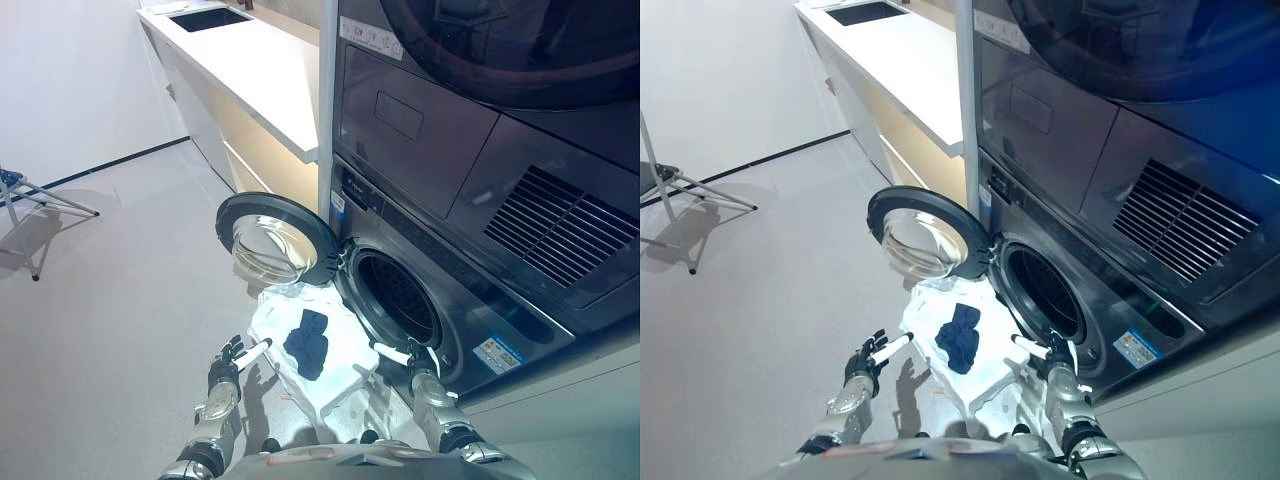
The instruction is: Put the clothes in the basket into the washing machine.
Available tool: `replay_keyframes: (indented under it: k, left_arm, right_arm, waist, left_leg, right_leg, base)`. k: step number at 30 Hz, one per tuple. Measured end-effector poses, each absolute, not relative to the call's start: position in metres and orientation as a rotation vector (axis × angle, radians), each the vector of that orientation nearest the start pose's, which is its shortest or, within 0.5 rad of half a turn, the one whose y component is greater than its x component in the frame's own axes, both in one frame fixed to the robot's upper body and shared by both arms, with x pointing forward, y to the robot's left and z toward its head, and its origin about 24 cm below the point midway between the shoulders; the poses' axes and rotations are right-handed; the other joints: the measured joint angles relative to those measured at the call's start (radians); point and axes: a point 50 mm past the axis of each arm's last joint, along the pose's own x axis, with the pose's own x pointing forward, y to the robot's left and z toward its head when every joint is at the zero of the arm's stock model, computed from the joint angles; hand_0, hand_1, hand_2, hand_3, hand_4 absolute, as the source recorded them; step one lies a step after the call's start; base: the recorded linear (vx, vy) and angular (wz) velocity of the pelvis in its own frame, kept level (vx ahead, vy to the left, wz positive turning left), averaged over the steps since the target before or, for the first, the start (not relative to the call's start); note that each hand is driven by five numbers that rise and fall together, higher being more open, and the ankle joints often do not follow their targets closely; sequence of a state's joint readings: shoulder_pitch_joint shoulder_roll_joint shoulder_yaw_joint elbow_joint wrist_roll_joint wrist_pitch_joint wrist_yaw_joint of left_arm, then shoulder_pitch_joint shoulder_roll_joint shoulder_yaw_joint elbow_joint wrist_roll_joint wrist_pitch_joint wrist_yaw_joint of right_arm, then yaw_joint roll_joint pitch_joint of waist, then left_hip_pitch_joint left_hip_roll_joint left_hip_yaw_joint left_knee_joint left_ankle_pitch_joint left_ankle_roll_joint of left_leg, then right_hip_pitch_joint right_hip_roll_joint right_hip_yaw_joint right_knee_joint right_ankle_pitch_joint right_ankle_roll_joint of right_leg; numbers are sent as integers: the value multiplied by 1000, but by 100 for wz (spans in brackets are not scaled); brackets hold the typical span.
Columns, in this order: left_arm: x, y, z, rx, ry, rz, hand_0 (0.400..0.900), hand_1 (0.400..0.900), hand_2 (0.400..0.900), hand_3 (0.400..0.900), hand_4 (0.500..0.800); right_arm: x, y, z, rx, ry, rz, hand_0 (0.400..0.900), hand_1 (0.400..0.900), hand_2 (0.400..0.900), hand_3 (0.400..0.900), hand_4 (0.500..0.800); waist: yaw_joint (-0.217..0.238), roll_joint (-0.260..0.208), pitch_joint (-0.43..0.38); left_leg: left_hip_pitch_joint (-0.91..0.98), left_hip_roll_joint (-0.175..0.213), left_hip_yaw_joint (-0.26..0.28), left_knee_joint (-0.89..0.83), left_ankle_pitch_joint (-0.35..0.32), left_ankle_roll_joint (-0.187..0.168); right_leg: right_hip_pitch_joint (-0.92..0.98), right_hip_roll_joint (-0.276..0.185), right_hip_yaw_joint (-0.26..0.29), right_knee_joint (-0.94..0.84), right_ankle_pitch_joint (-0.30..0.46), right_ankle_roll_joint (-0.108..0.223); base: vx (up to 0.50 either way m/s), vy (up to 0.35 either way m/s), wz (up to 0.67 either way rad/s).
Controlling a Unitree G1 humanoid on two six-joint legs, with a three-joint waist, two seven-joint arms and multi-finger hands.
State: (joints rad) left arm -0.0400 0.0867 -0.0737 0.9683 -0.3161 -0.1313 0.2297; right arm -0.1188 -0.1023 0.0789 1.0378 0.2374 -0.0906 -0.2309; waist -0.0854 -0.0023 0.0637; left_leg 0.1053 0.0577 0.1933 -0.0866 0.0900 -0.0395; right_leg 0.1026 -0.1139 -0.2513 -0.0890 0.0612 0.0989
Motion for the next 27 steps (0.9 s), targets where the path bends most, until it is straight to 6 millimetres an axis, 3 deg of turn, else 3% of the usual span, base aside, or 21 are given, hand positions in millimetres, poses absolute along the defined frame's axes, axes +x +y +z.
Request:
replay_keyframes:
  k: [10, 12, 15, 18, 21, 24, 27]
  left_arm:
    - [168, 183, -131, -73, 797, 341, 900, 900, 900, 900, 800]
    - [174, 182, -125, -81, 760, 340, 900, 900, 900, 900, 800]
    - [202, 179, -101, -105, 600, 329, 900, 900, 900, 900, 800]
    - [239, 174, -66, -130, 404, 311, 900, 900, 900, 900, 800]
    - [258, 173, -33, -167, 236, 304, 900, 900, 900, 900, 800]
    - [280, 174, 1, -161, 83, 288, 900, 900, 900, 900, 800]
    - [302, 176, 46, -158, -89, 286, 900, 900, 900, 900, 800]
  right_arm:
    - [186, -183, -126, -50, 808, -261, 900, 900, 900, 900, 800]
    - [196, -182, -119, -85, 762, -229, 900, 900, 900, 900, 800]
    - [230, -183, -97, -174, 647, -172, 900, 900, 900, 900, 800]
    - [285, -182, -53, -279, 467, -132, 900, 900, 900, 900, 800]
    - [330, -173, -5, -390, 285, -87, 900, 900, 900, 900, 800]
    - [367, -168, 52, -462, 112, -96, 900, 900, 900, 900, 800]
    - [396, -165, 120, -544, -80, -121, 900, 900, 900, 900, 800]
  waist:
    - [2, 2, 1]
    - [9, 7, 3]
    - [28, 12, 60]
    - [63, 18, 165]
    - [94, 17, 247]
    - [125, 10, 311]
    - [152, -8, 398]
  left_leg:
    - [-16, 0, -1, 1, 0, 0]
    - [-50, 0, -2, 3, 4, 2]
    - [-155, 3, -17, 48, 16, 7]
    - [-293, 11, -56, 117, 23, 7]
    - [-419, 14, -73, 164, 37, 10]
    - [-583, 10, -92, 230, 45, 11]
    - [-755, 4, -129, 332, 41, 7]
  right_leg:
    - [-19, 0, -1, 0, 0, 0]
    - [-53, 0, -2, 7, 2, -2]
    - [-146, -4, -8, 46, 8, -10]
    - [-277, -10, -13, 115, 11, -24]
    - [-421, -22, -13, 217, -3, -34]
    - [-612, -53, -18, 371, -44, -54]
    - [-789, -90, -30, 538, -105, -77]
  base:
    - [-26, 4, 1]
    - [-215, -3, 14]
    - [-310, -26, 18]
    - [-211, -23, 17]
    - [-262, -20, 19]
    - [-229, -61, 28]
    - [-207, -66, 29]
